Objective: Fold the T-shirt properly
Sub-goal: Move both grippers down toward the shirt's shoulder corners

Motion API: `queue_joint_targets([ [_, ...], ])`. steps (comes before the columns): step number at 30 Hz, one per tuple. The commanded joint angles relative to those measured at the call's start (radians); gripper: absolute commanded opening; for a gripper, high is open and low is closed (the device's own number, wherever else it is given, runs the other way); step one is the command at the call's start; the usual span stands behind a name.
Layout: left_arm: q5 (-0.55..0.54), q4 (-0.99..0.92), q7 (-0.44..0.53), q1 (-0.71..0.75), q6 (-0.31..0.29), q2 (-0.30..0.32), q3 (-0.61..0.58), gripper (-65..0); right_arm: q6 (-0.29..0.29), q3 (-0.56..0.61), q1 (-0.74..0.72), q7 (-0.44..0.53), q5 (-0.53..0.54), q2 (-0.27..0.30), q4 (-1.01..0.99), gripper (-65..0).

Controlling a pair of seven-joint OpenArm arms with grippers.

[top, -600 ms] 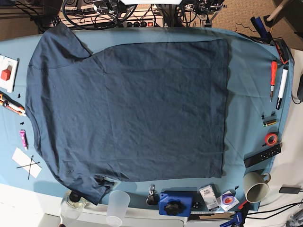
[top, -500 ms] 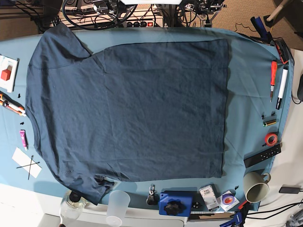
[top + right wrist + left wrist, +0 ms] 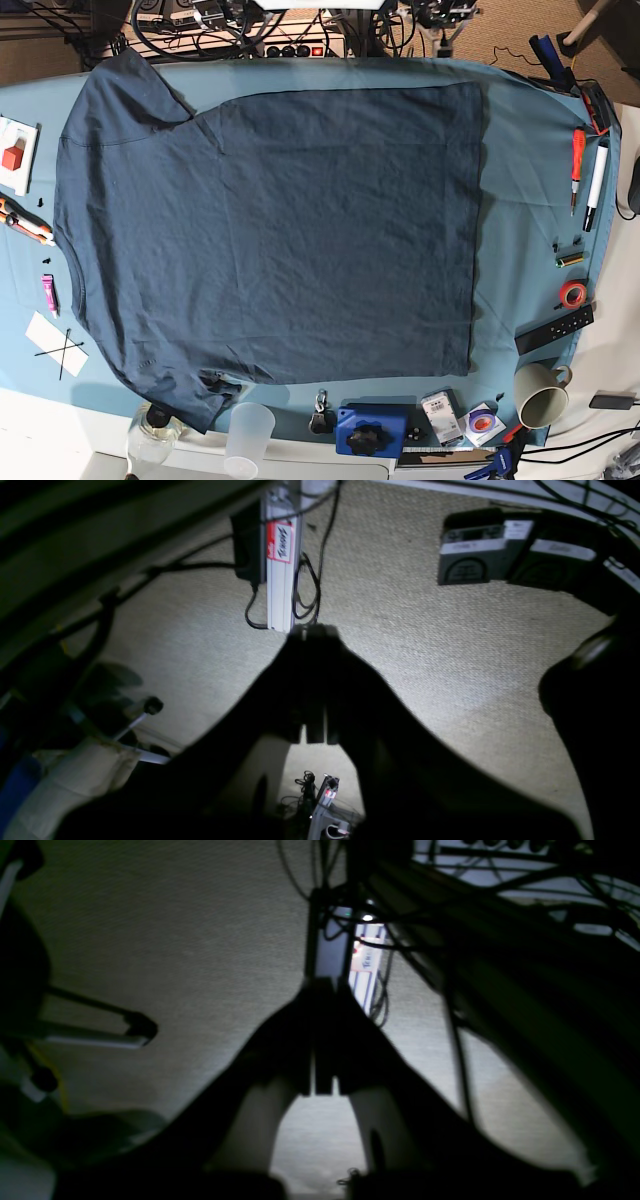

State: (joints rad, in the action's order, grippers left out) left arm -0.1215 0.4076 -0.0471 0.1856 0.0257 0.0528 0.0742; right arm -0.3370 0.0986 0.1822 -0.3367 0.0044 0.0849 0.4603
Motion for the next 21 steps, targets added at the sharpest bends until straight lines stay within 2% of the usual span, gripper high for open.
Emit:
queue_joint_targets([
  [1,-0.003,0.024,0.003,0.027,0.001,0.014,0.002,-65.0,-0.003,0.0,0.023,-0.005,0.003,0.016,0.036,-65.0],
  [5,-0.003,0.138,-0.019,0.107,0.001,0.046,0.002,-65.0,-0.003,0.0,0.123,-0.042,0.024,0.047,0.197,-65.0],
  [10,-0.033,0.322,-0.068,0.222,0.001,0.067,0.002,-65.0,-0.003,0.0,0.248,-0.172,0.176,0.112,0.425,-65.0],
  [13,-0.061,0.455,-0.088,0.305,0.001,0.07,0.002,-65.0,-0.003,-0.005,0.332,-0.23,0.228,0.162,0.567,-65.0],
  [16,-0.069,0.595,-0.115,0.389,0.001,0.069,0.002,-65.0,-0.003,-0.036,0.425,-0.259,0.261,0.2,0.712,-65.0],
  [21,-0.078,0.835,-0.14,0.527,0.001,0.07,0.002,-65.0,-0.005,-0.142,0.578,-0.328,0.397,0.246,0.955,-65.0],
])
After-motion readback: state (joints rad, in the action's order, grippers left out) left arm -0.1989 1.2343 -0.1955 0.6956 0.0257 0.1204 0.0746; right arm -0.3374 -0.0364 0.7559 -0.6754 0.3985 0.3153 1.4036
